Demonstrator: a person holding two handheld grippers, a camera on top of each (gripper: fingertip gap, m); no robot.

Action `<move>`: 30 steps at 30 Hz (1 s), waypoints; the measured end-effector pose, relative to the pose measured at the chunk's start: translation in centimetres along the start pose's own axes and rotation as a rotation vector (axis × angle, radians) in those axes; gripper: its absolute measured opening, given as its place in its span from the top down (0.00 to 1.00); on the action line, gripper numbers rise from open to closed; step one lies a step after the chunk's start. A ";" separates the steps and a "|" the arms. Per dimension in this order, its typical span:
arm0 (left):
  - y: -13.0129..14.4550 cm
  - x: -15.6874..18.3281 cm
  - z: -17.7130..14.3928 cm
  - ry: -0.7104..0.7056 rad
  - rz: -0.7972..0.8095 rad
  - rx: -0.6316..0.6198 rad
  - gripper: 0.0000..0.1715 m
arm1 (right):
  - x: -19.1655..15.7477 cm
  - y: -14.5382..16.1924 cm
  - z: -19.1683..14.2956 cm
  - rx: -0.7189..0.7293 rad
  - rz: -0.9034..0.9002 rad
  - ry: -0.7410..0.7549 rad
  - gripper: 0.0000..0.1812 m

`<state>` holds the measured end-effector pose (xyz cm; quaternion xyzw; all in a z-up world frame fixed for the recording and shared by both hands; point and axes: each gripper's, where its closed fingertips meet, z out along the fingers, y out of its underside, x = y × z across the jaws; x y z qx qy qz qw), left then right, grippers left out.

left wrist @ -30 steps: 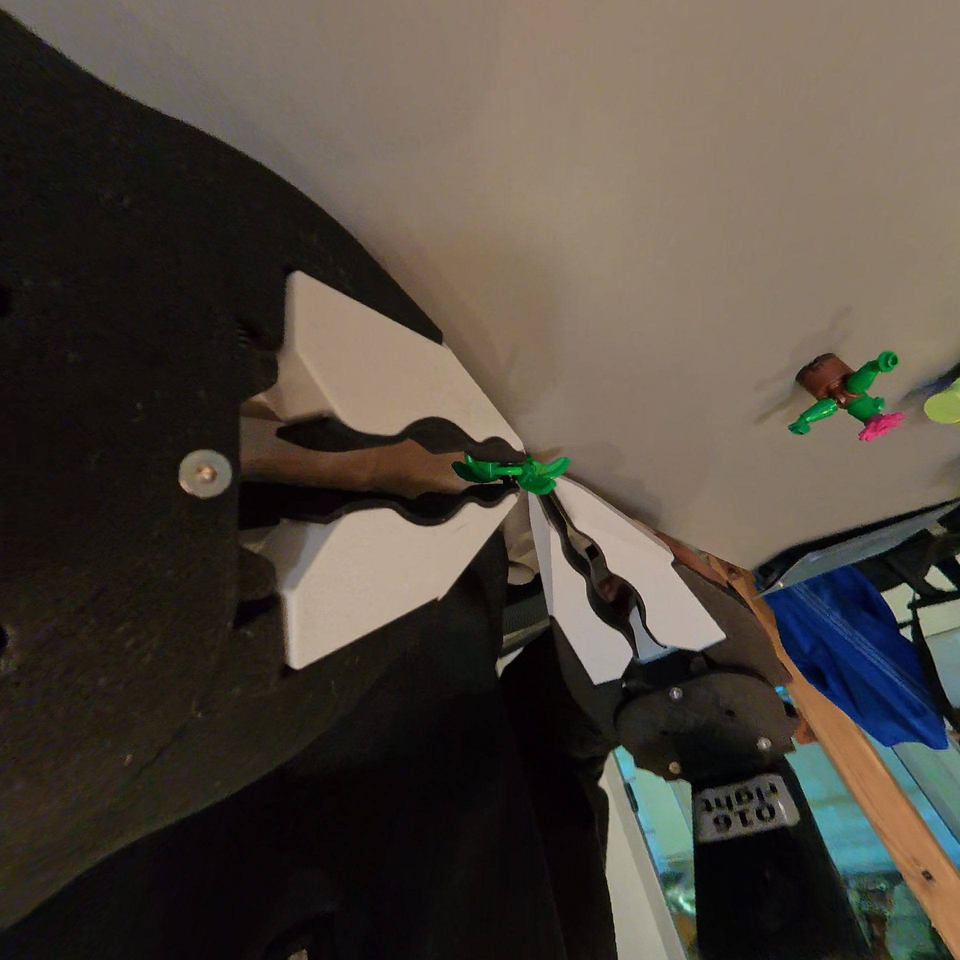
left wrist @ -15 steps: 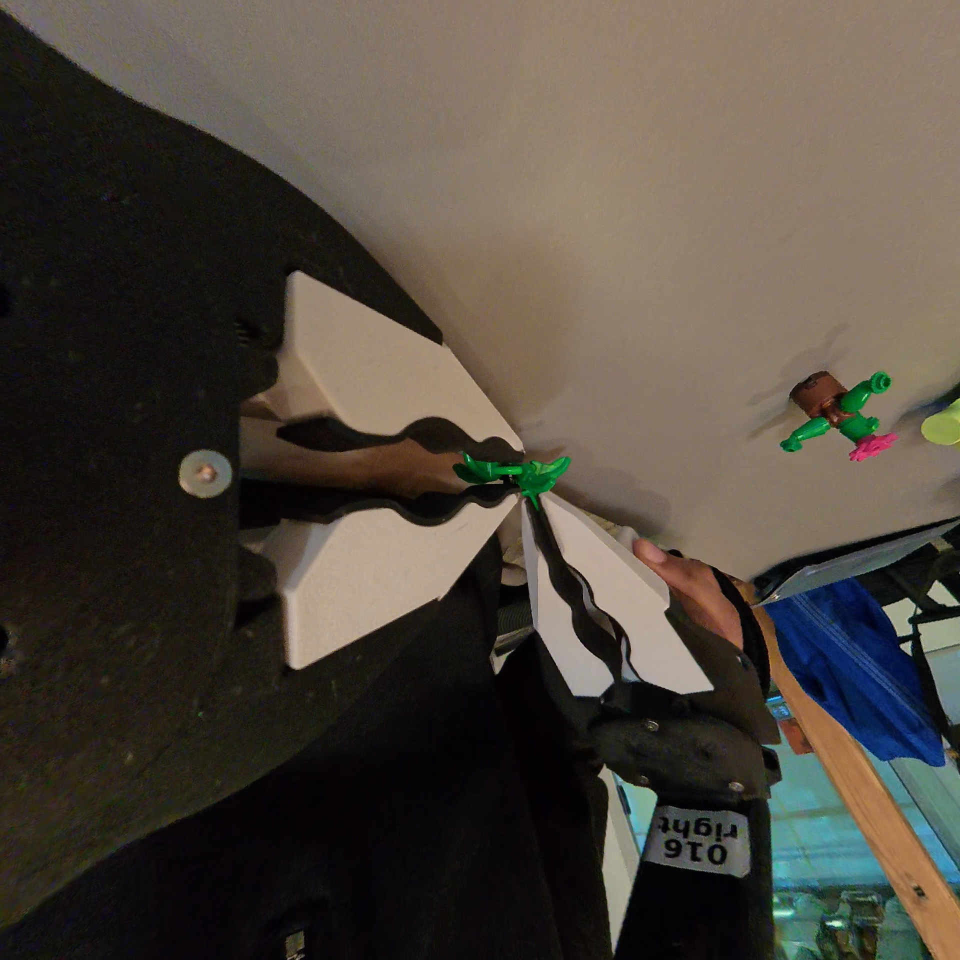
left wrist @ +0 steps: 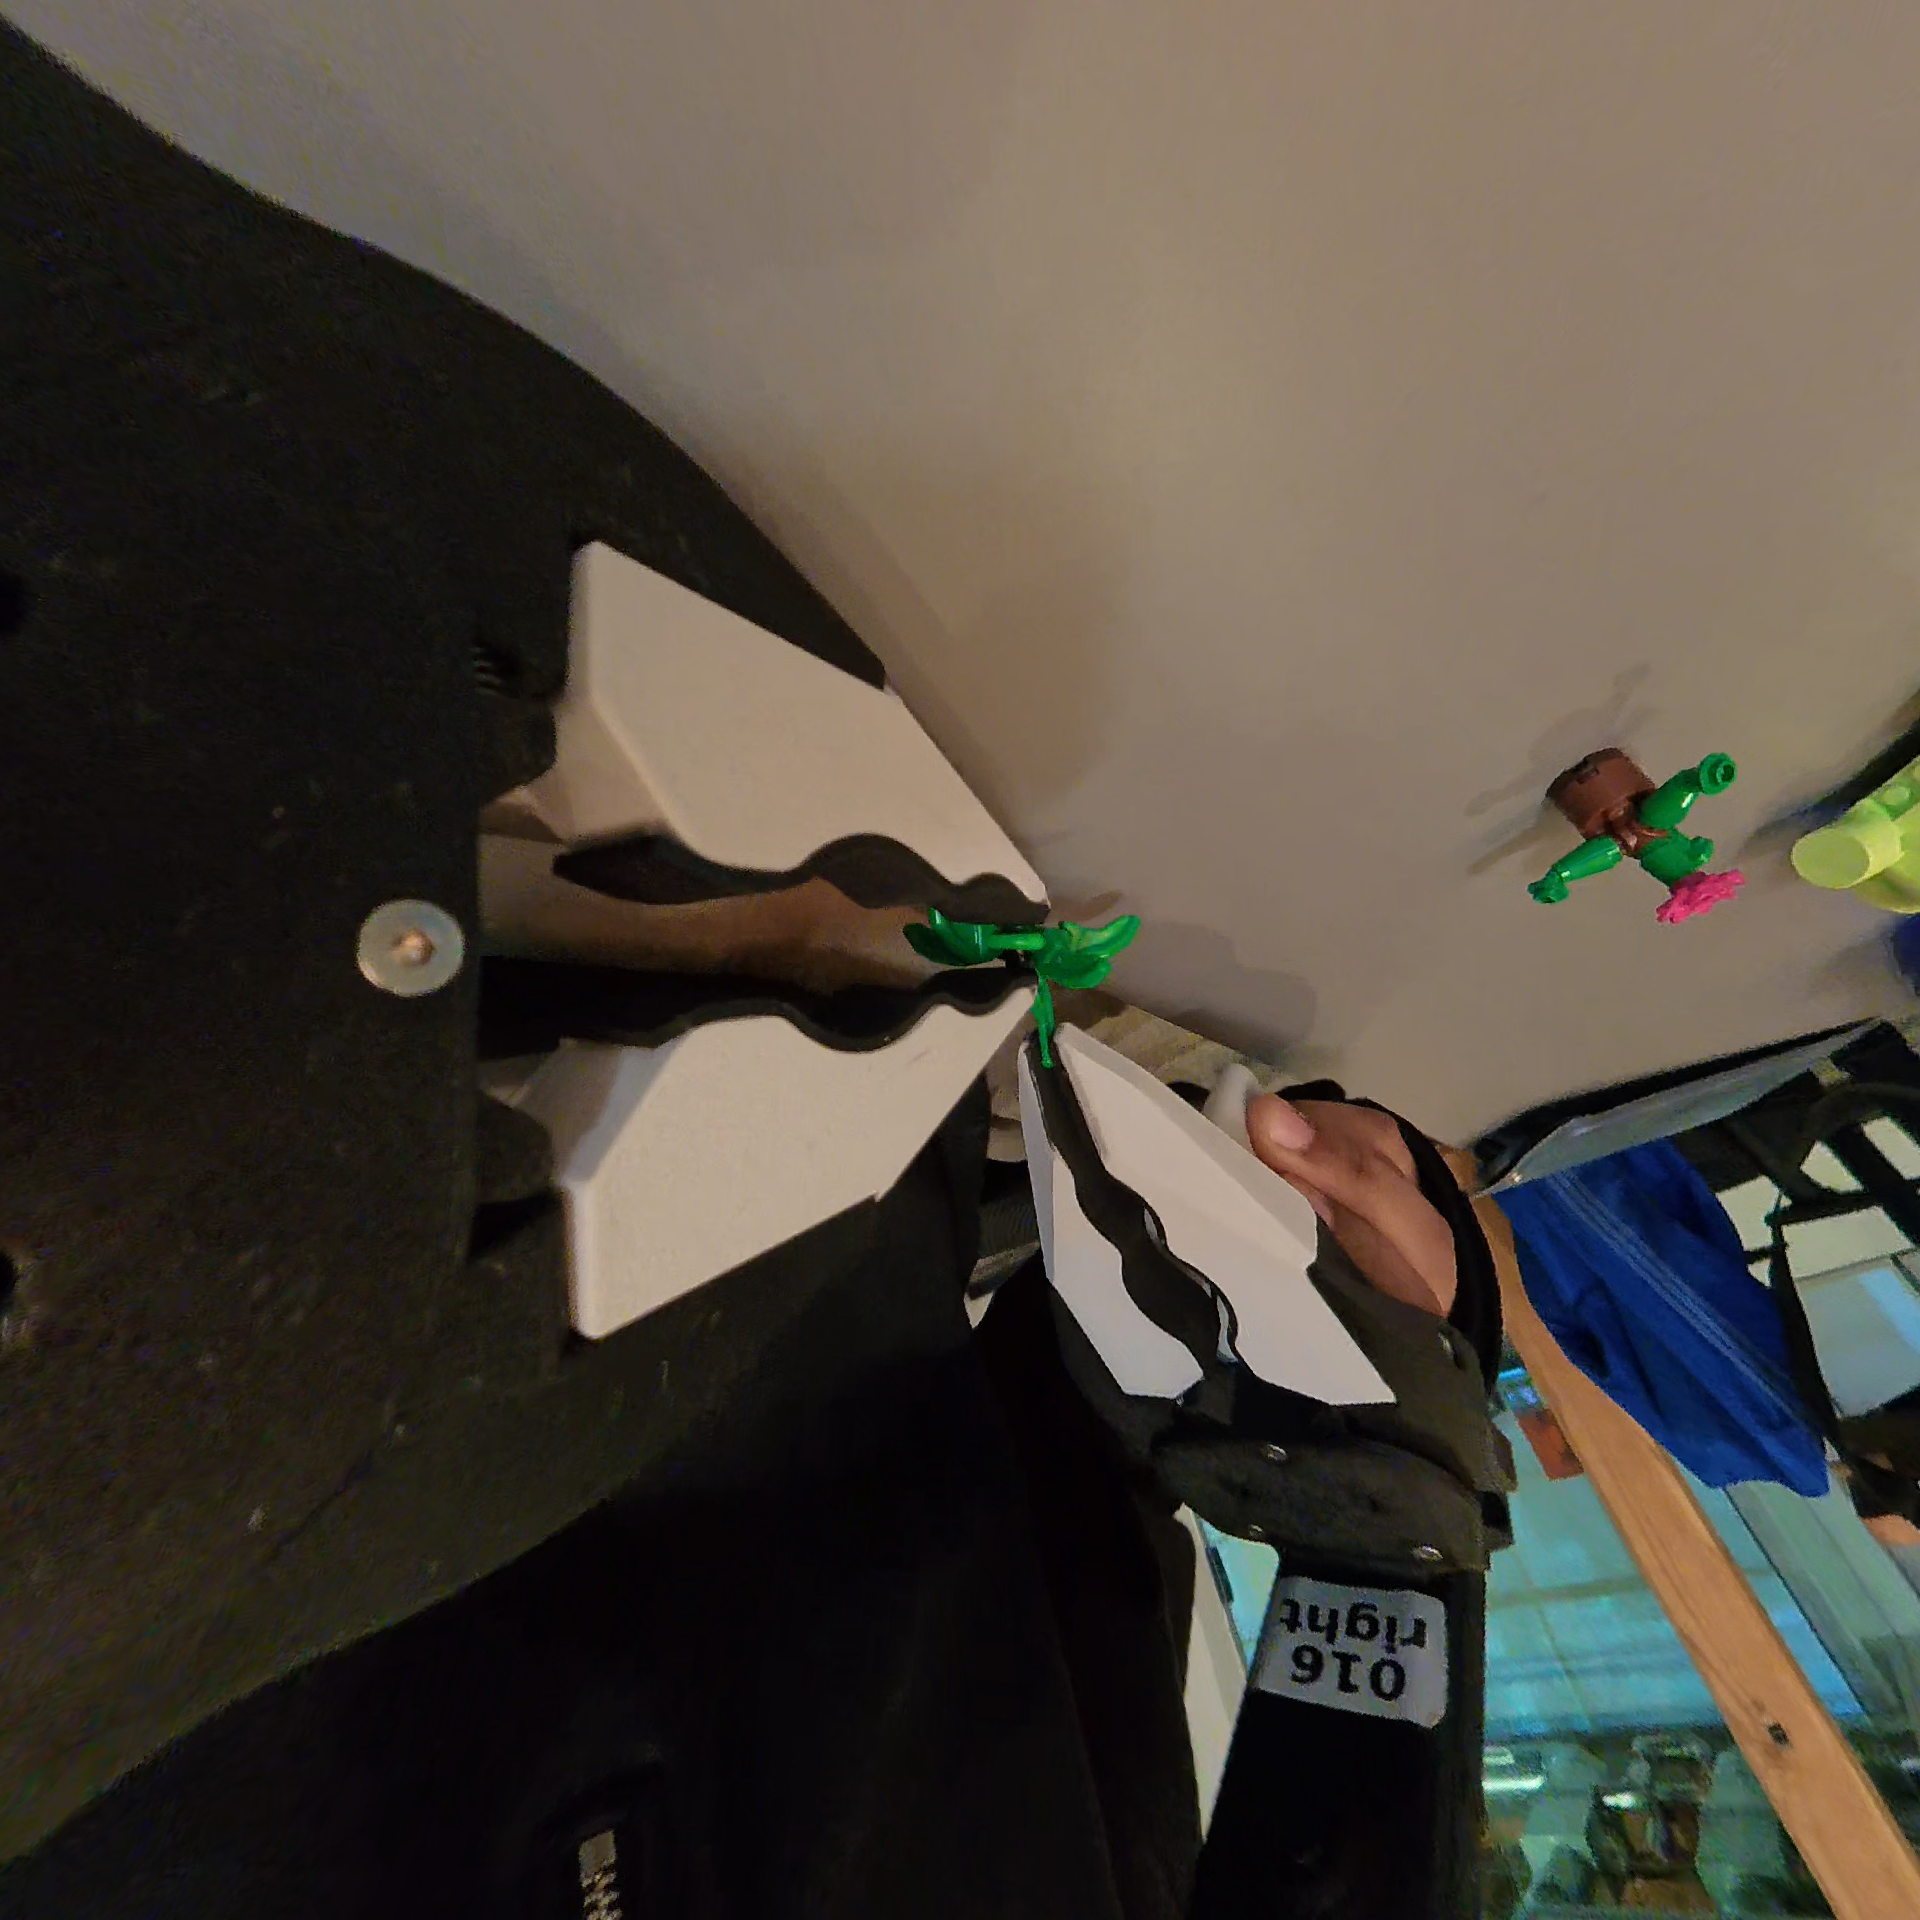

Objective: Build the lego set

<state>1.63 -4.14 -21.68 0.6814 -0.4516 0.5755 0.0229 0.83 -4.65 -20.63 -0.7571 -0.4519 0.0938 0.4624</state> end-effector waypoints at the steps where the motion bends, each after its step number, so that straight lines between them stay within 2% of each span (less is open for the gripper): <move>1: 0.0 -0.1 0.0 -0.008 0.004 -0.001 0.97 | 0.0 0.0 0.1 0.001 0.012 -0.005 0.99; 7: 0.0 0.1 0.0 0.005 0.005 0.008 0.97 | 0.0 0.9 0.0 -0.027 0.053 0.000 1.00; 12: -0.3 0.1 -0.2 0.014 0.004 0.029 0.97 | 0.1 3.1 -0.3 -0.080 0.168 0.002 1.00; 16: -0.1 0.3 0.1 0.011 0.016 0.013 0.97 | 0.7 3.6 -0.4 -0.093 0.209 0.026 0.99; 23: -0.5 0.7 0.2 0.034 0.011 0.026 0.97 | 0.4 4.0 -0.2 -0.119 0.287 -0.028 0.99; 30: -1.4 -0.2 0.0 0.011 0.000 0.053 0.97 | 0.4 3.8 0.1 -0.120 0.295 -0.034 0.99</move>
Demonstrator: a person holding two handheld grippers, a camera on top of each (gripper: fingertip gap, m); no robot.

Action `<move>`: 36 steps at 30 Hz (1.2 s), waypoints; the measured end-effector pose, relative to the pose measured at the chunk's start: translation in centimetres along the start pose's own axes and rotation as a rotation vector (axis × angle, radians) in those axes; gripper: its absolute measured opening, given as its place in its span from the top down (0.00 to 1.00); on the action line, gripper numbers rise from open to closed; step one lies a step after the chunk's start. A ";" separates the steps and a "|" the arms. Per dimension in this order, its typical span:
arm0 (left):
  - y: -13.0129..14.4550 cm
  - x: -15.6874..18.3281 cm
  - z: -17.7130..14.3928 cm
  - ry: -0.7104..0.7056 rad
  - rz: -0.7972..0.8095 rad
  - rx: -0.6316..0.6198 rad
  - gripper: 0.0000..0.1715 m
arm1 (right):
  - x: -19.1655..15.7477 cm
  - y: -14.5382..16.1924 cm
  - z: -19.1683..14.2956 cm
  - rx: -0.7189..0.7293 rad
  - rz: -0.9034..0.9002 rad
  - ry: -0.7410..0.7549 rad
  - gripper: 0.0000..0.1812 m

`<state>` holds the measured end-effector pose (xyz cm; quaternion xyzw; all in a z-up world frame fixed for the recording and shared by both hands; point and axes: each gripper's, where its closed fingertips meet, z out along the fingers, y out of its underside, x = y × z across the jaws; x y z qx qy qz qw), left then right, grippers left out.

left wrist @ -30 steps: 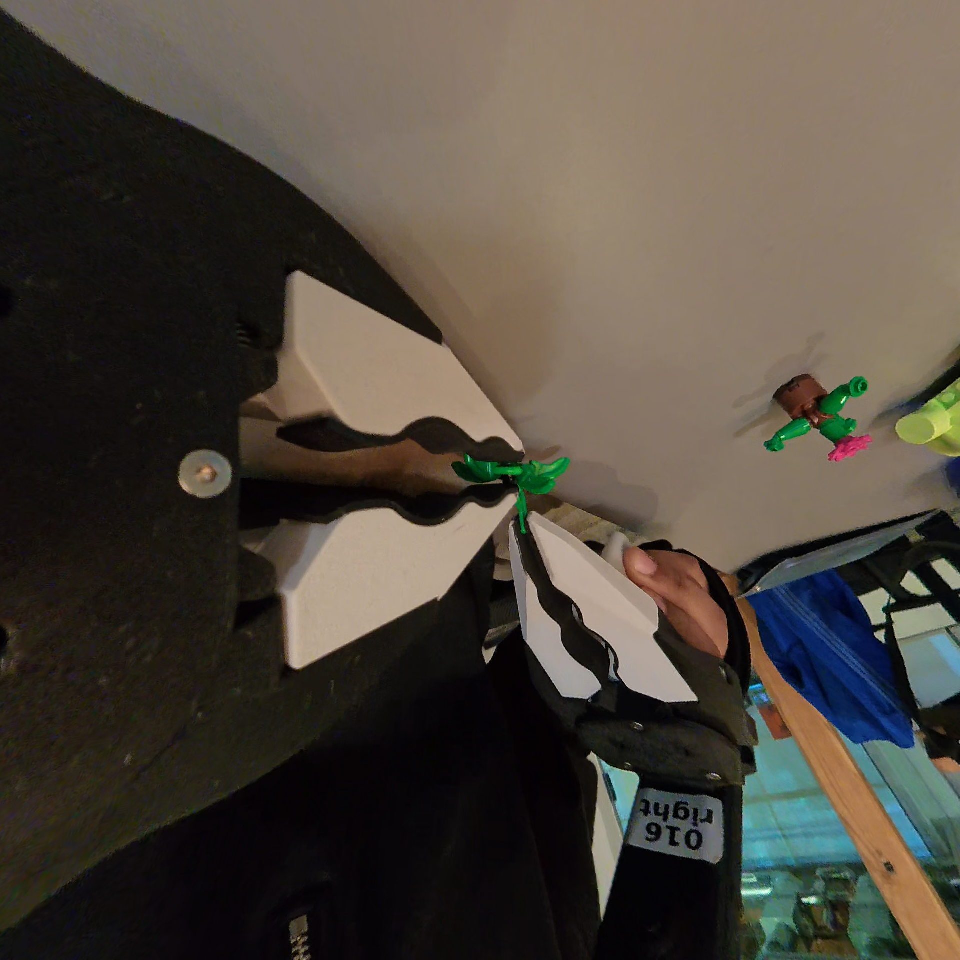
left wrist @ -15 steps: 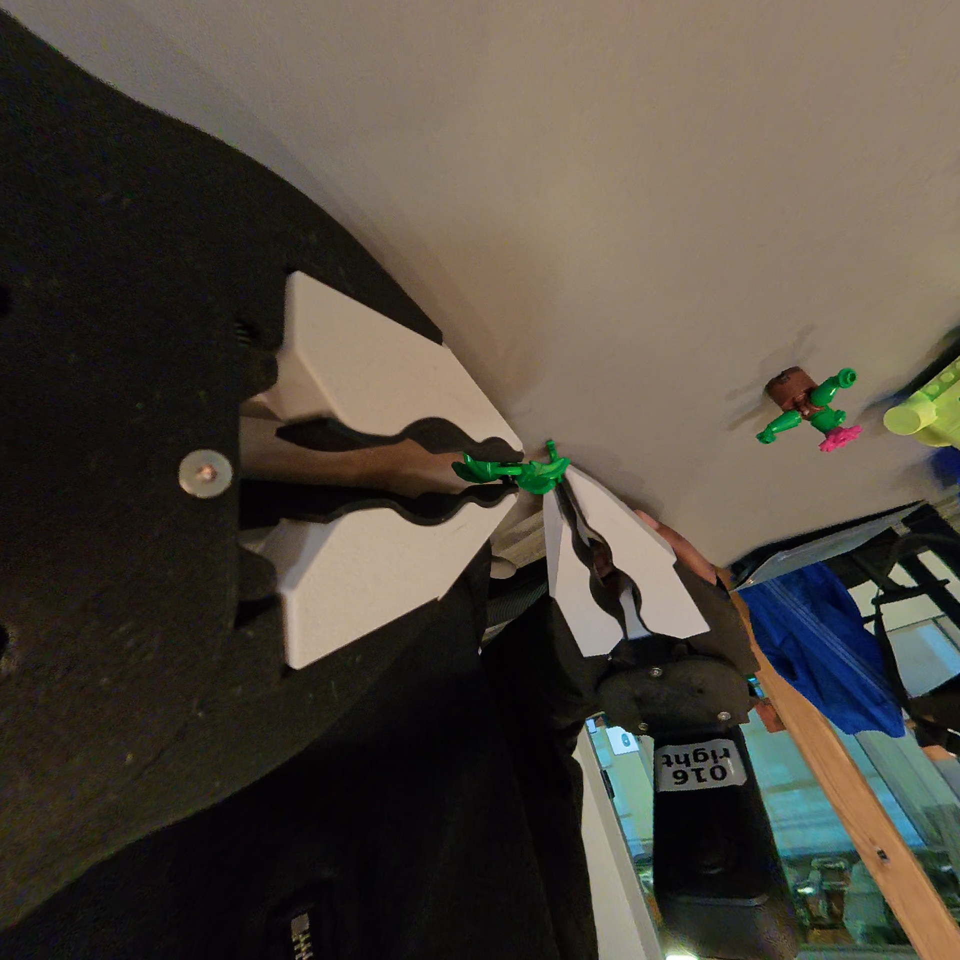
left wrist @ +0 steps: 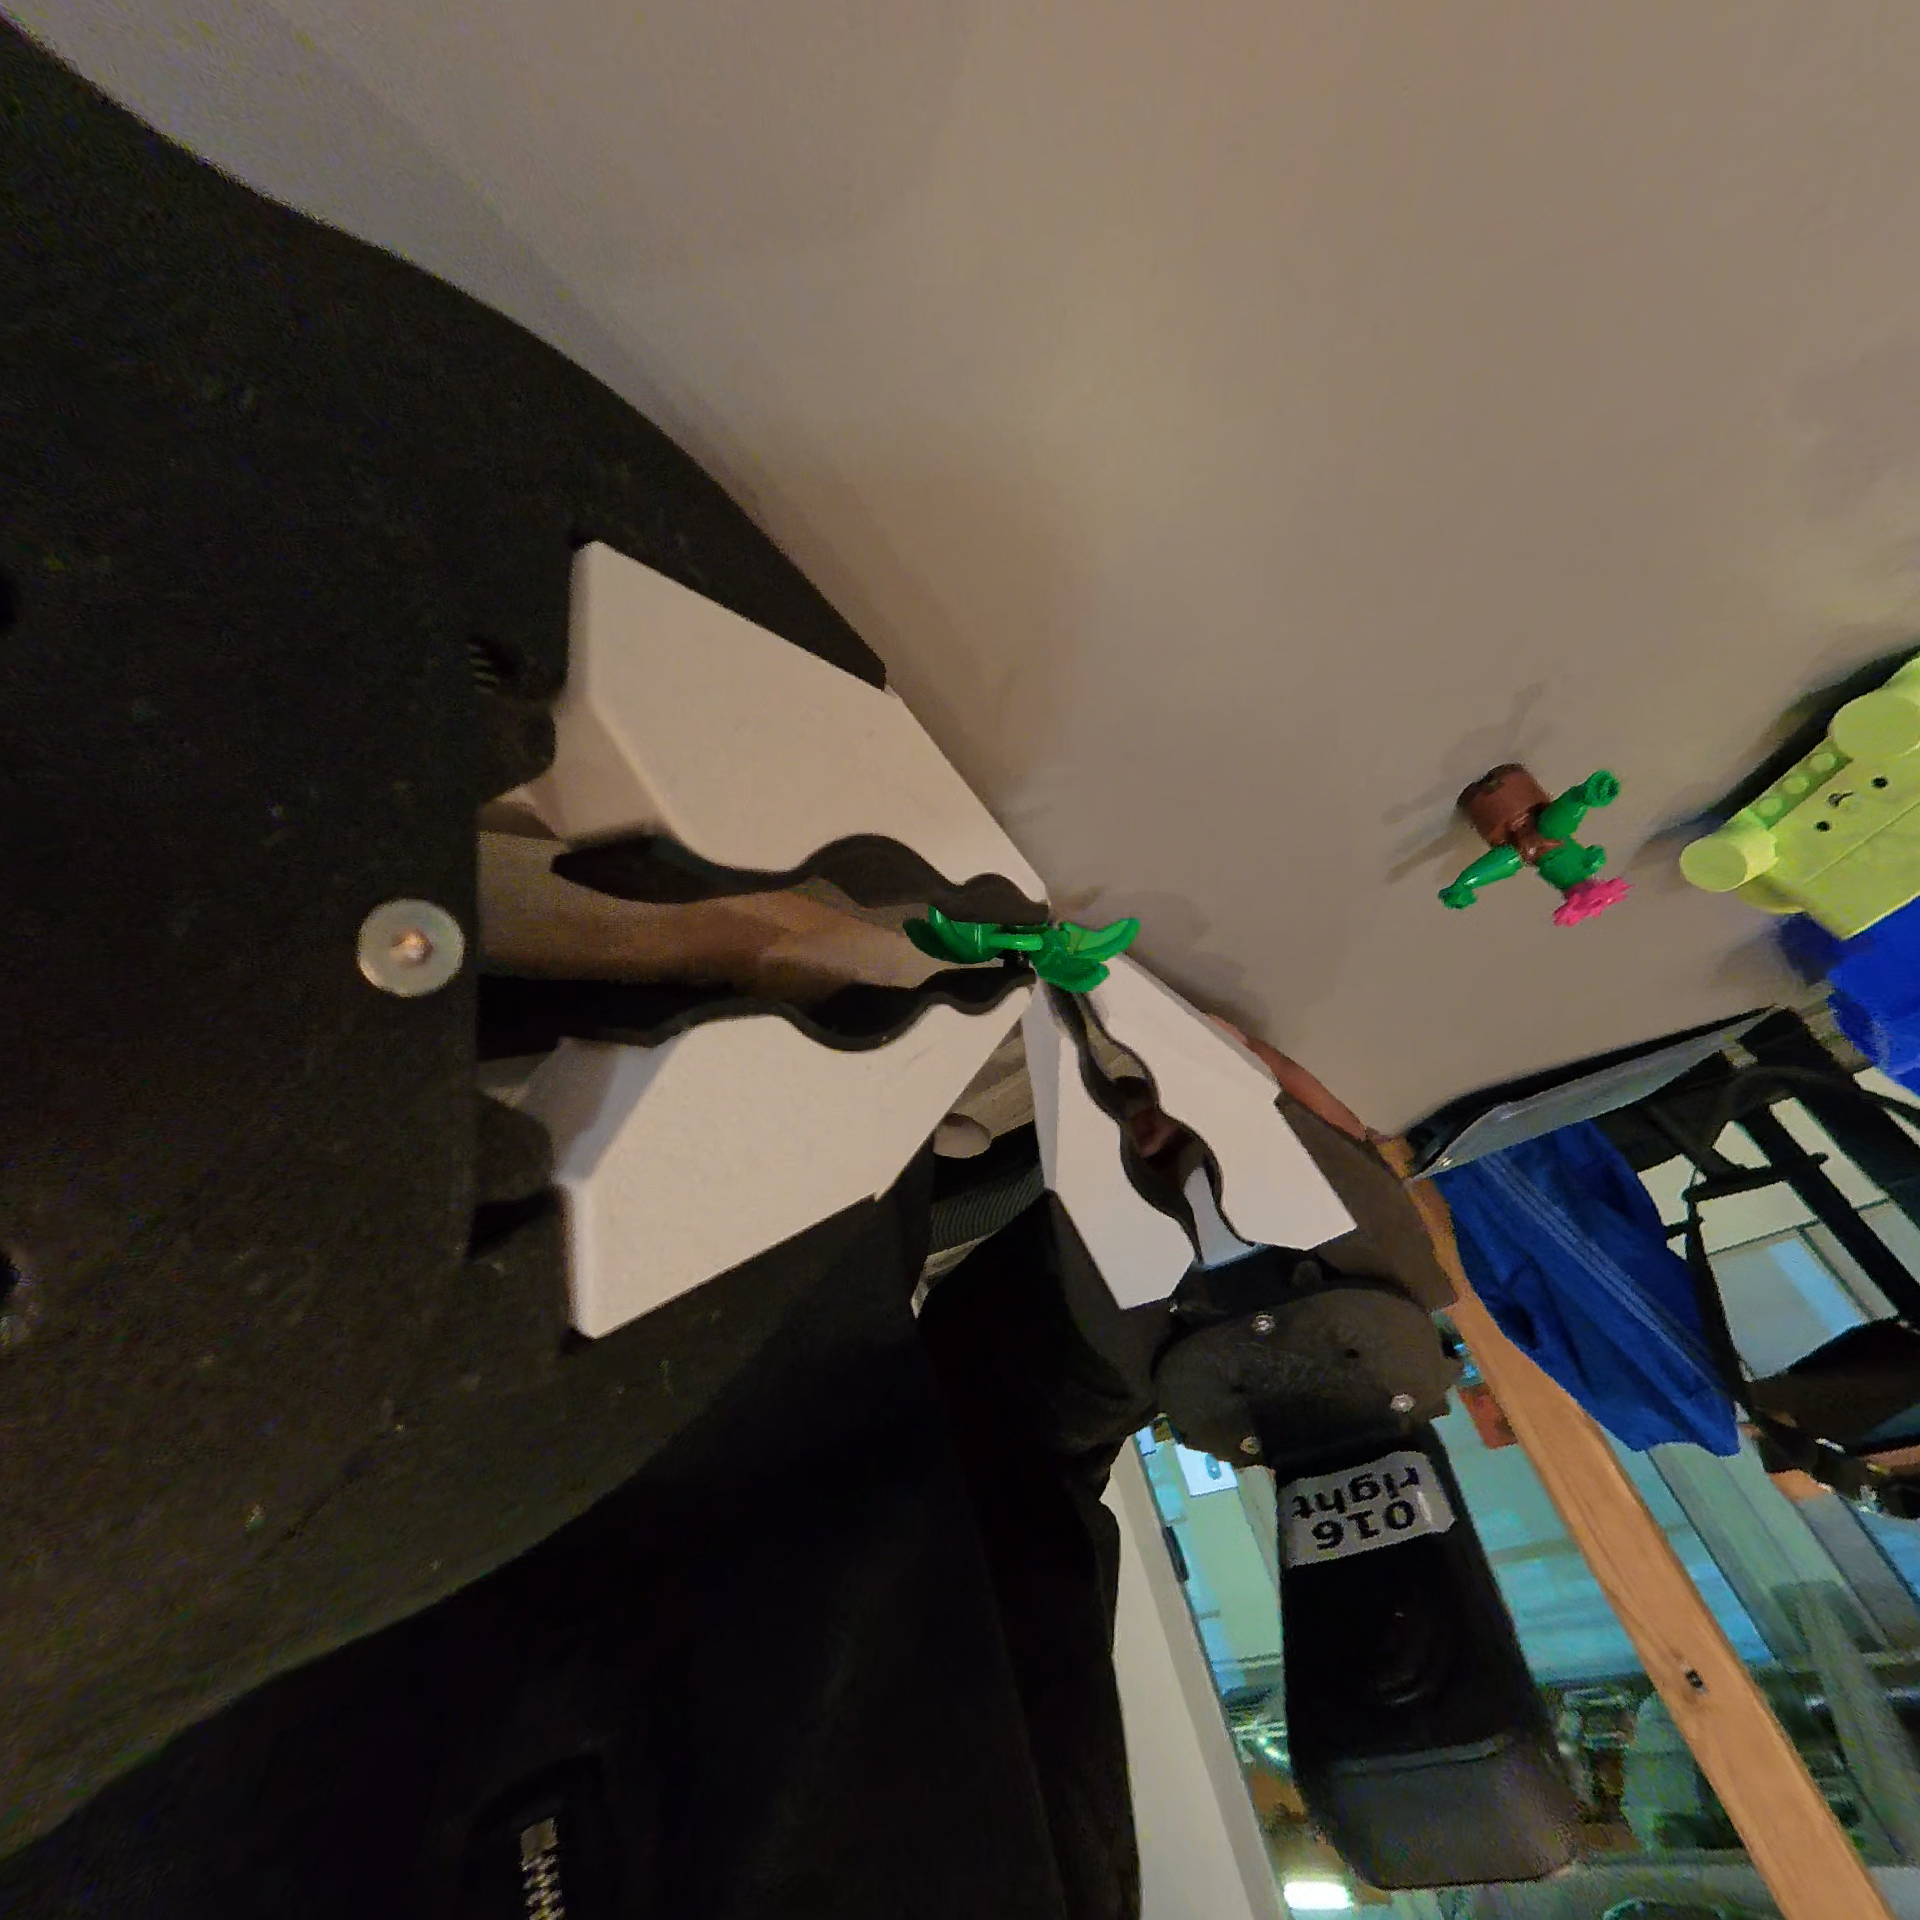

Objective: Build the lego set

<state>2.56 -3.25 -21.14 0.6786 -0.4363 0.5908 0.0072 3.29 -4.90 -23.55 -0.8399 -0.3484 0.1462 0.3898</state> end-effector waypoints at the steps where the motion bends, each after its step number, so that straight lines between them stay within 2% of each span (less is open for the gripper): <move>1: -0.4 -0.2 -0.1 -0.008 -0.004 0.013 0.97 | 0.0 0.0 0.0 0.000 -0.001 -0.002 0.99; 4: -0.7 -0.6 -0.2 -0.017 -0.011 0.008 0.97 | -0.1 -0.1 0.1 -0.002 -0.009 -0.007 0.99; 10: 0.3 -0.4 0.7 -0.044 0.022 -0.046 0.97 | -0.1 -0.3 0.3 -0.002 -0.009 -0.011 0.99; 17: -0.5 -0.3 -0.4 -0.056 0.037 0.006 0.97 | -0.1 -0.3 0.3 -0.003 -0.006 -0.012 0.99; 26: 0.0 0.0 -0.3 -0.080 0.080 -0.008 0.97 | 0.0 -0.3 0.4 -0.009 0.055 -0.026 0.99; 29: -0.2 0.7 -0.2 -0.083 0.218 0.005 0.97 | -0.1 -0.3 0.4 -0.015 0.122 -0.059 0.99; 31: -0.5 0.4 -0.3 -0.146 0.345 0.033 0.97 | -0.4 -0.3 0.4 -0.014 0.192 -0.110 0.99; 36: 0.2 -0.2 -0.1 -0.254 0.497 -0.028 0.97 | -0.2 -0.4 0.3 0.019 0.329 -0.180 0.99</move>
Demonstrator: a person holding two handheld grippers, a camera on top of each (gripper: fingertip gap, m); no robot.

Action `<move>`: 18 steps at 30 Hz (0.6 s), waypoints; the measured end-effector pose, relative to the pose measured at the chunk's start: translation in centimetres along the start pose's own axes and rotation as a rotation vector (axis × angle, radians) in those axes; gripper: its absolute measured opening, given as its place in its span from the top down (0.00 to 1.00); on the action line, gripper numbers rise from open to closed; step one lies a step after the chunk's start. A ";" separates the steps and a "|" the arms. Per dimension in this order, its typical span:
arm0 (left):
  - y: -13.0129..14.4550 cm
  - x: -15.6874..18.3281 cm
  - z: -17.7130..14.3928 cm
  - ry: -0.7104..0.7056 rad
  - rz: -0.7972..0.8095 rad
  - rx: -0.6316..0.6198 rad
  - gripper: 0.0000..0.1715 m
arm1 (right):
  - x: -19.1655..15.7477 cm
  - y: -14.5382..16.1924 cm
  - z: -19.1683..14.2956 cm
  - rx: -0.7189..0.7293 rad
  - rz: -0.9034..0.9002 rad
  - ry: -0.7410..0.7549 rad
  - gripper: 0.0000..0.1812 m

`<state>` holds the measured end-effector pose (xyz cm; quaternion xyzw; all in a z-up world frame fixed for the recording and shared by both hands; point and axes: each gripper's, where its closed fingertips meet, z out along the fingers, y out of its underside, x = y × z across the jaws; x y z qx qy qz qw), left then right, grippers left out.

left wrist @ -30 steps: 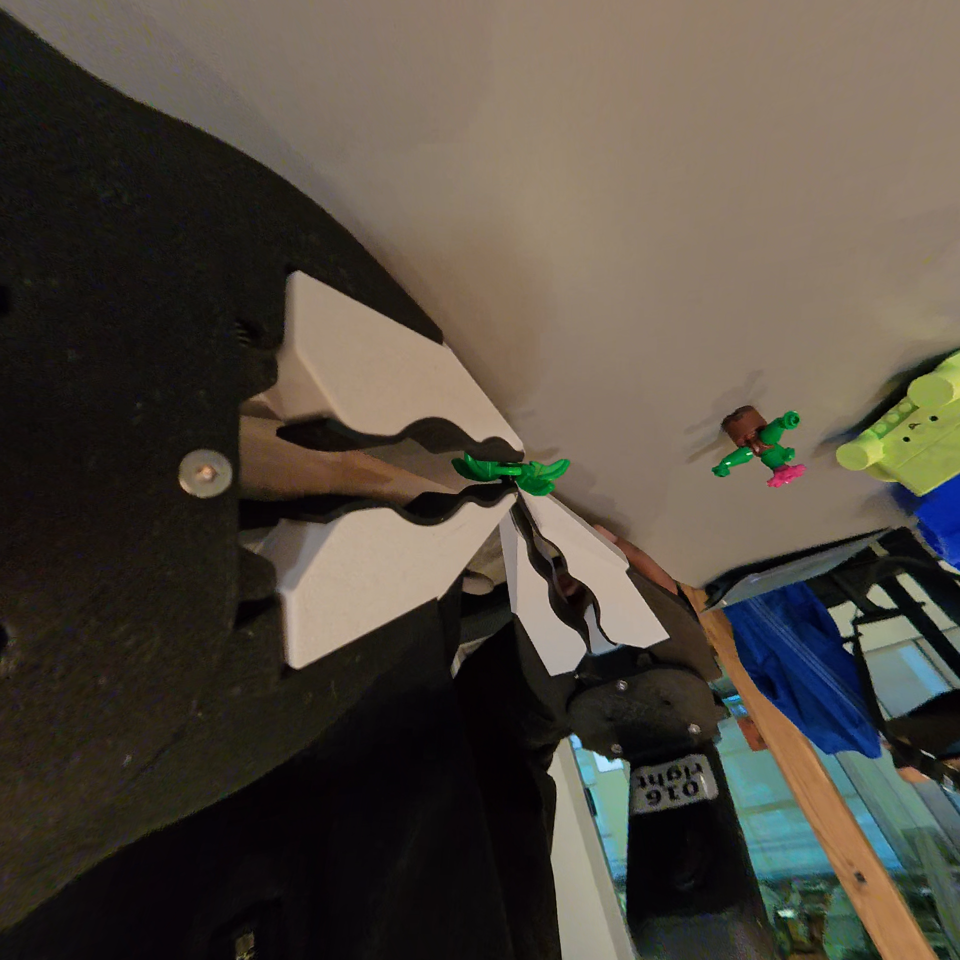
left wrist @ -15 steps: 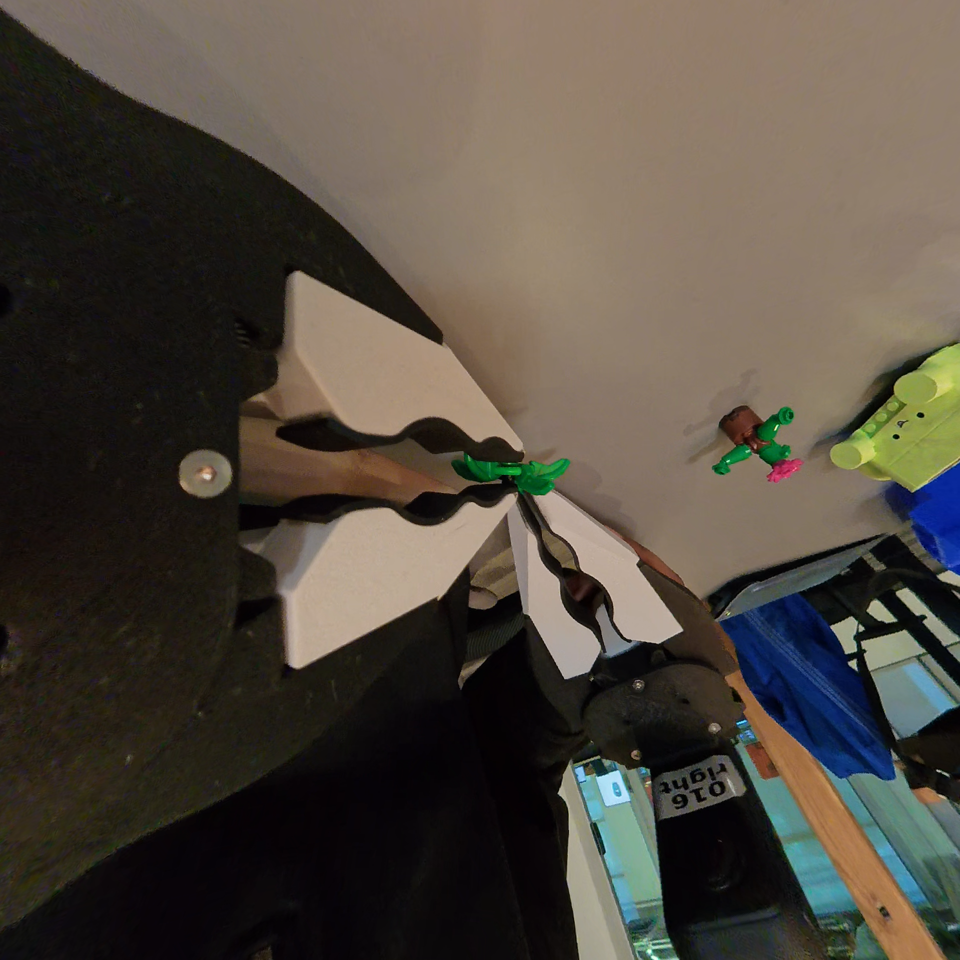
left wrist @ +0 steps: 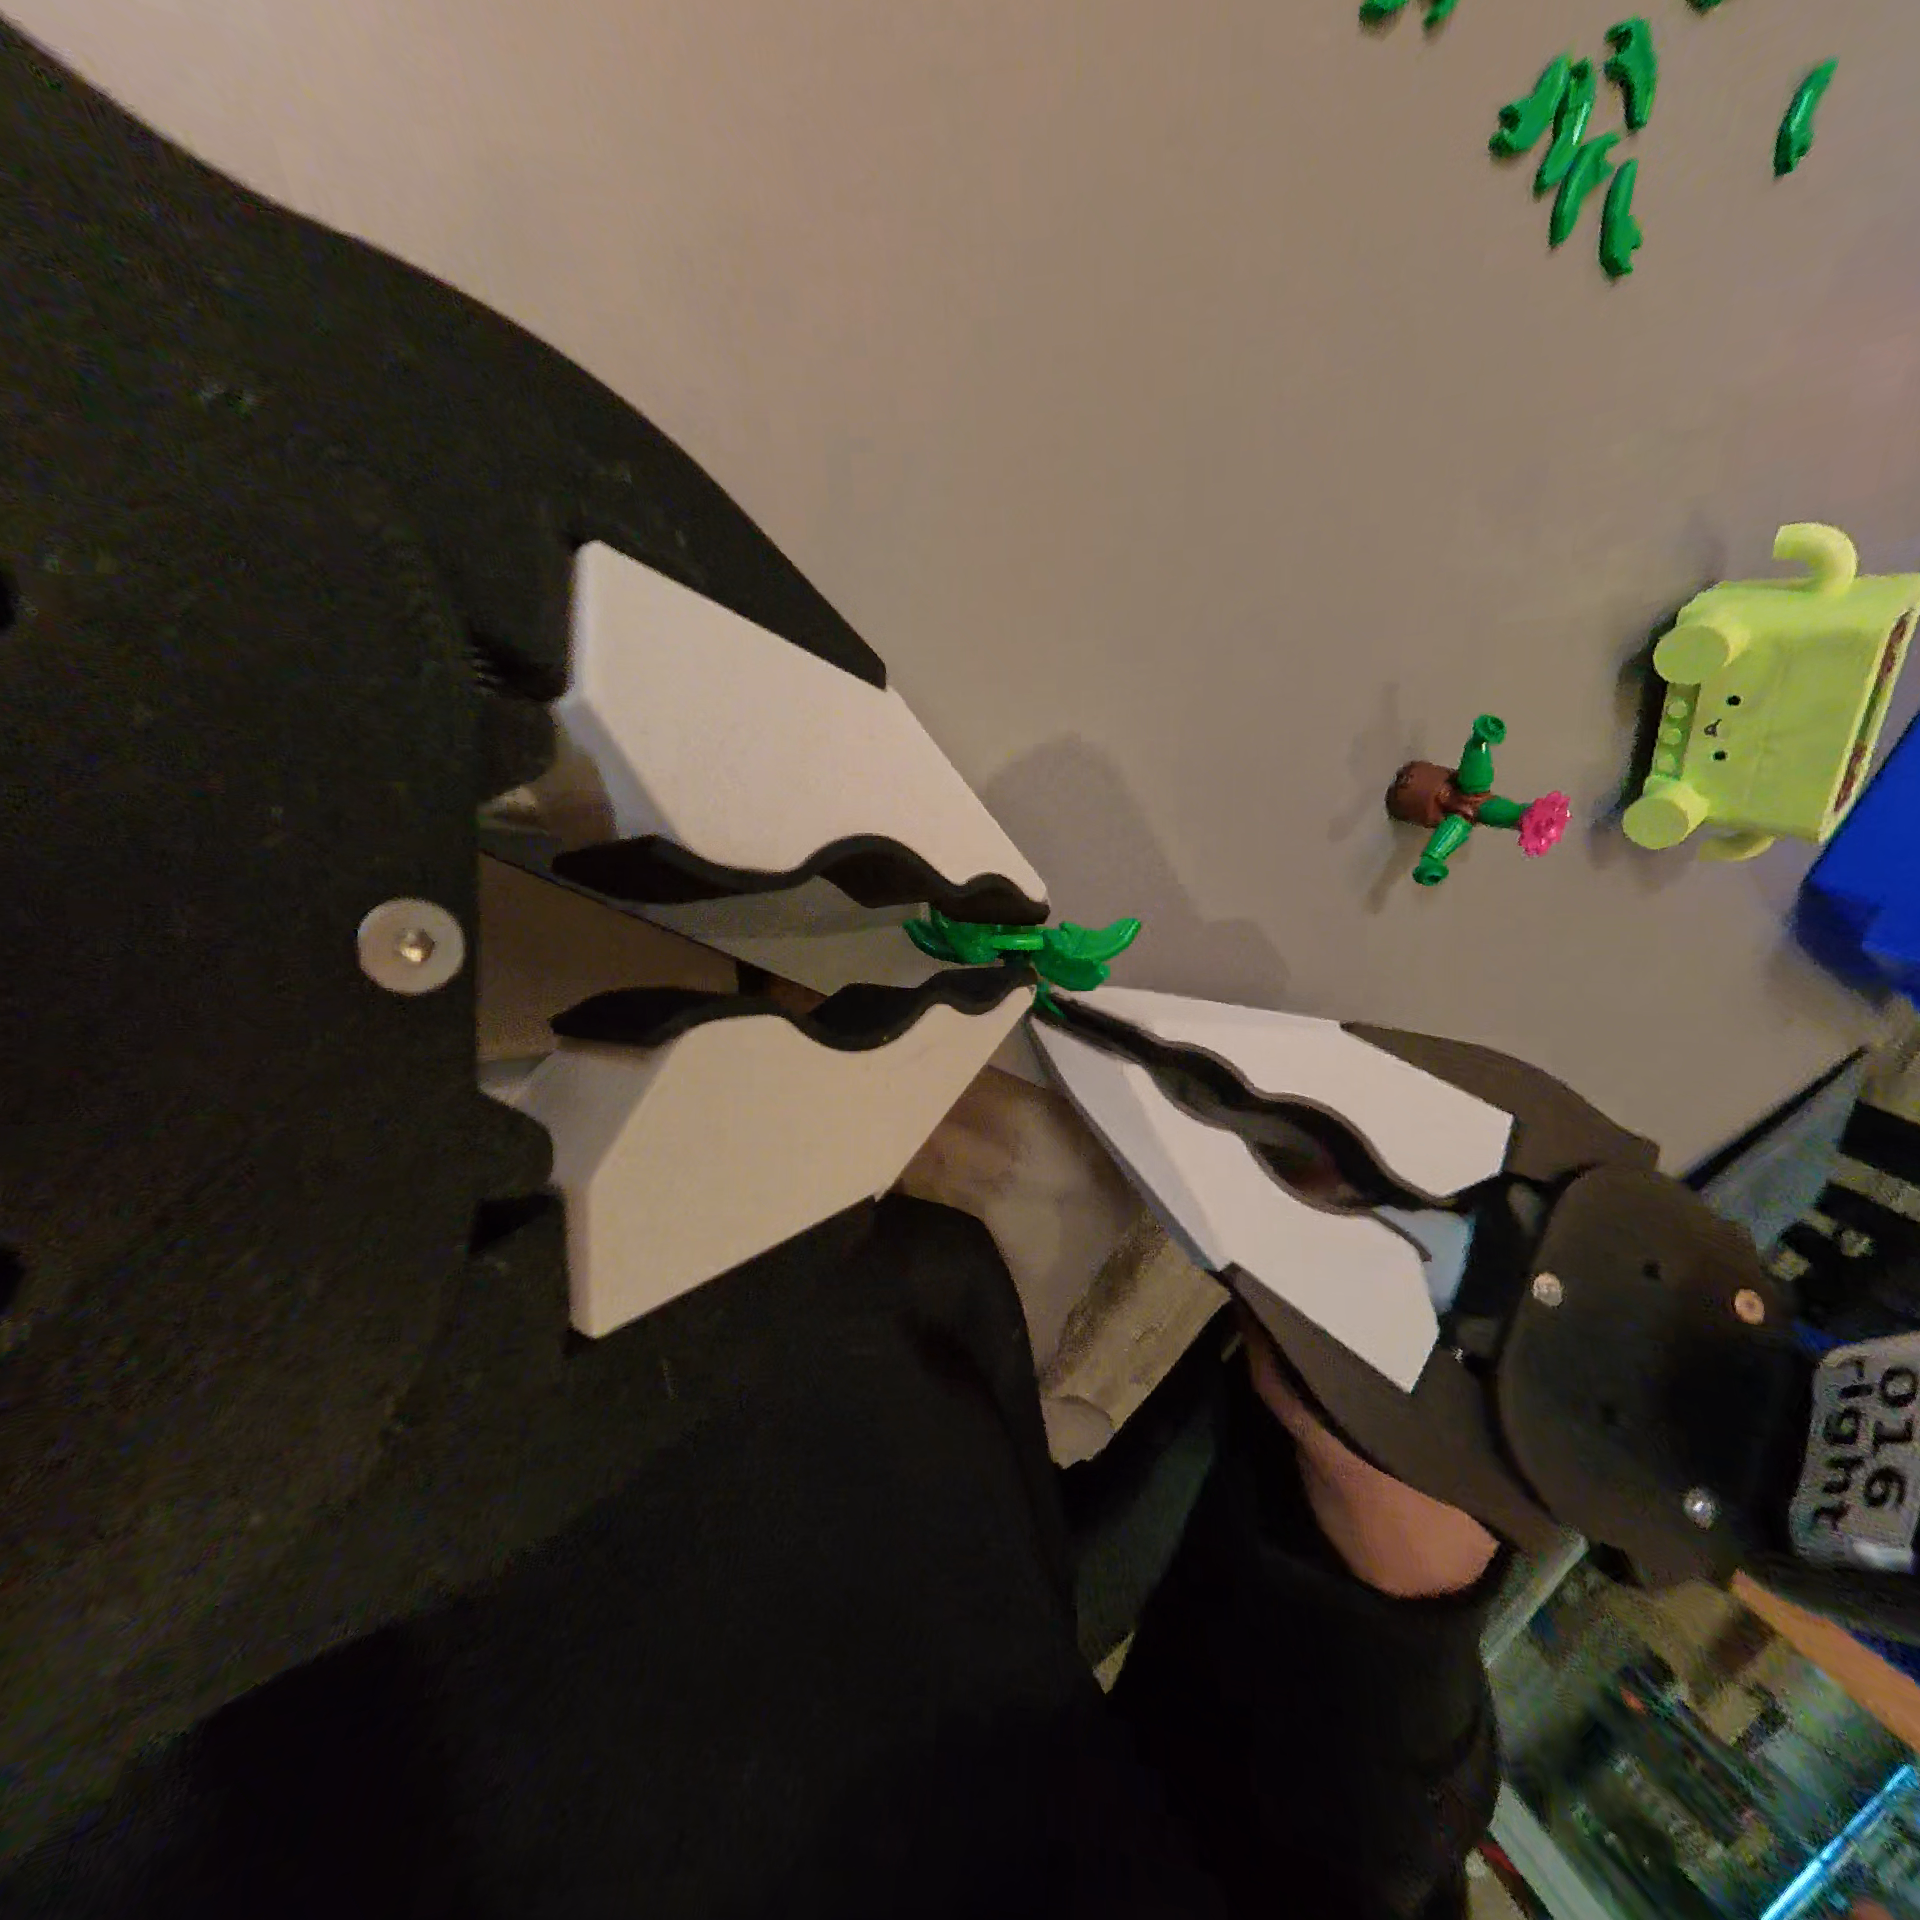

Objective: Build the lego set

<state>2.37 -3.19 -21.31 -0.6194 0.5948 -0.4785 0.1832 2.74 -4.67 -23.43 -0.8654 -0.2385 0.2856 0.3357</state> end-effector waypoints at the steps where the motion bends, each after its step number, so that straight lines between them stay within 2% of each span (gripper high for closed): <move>1: 0.0 0.2 0.1 0.008 0.006 0.004 0.97 | 0.0 0.0 0.0 0.001 0.007 -0.001 0.99; 18: 0.4 0.5 0.6 -0.024 0.066 -0.010 0.97 | 0.1 0.0 0.1 -0.001 0.041 0.009 0.99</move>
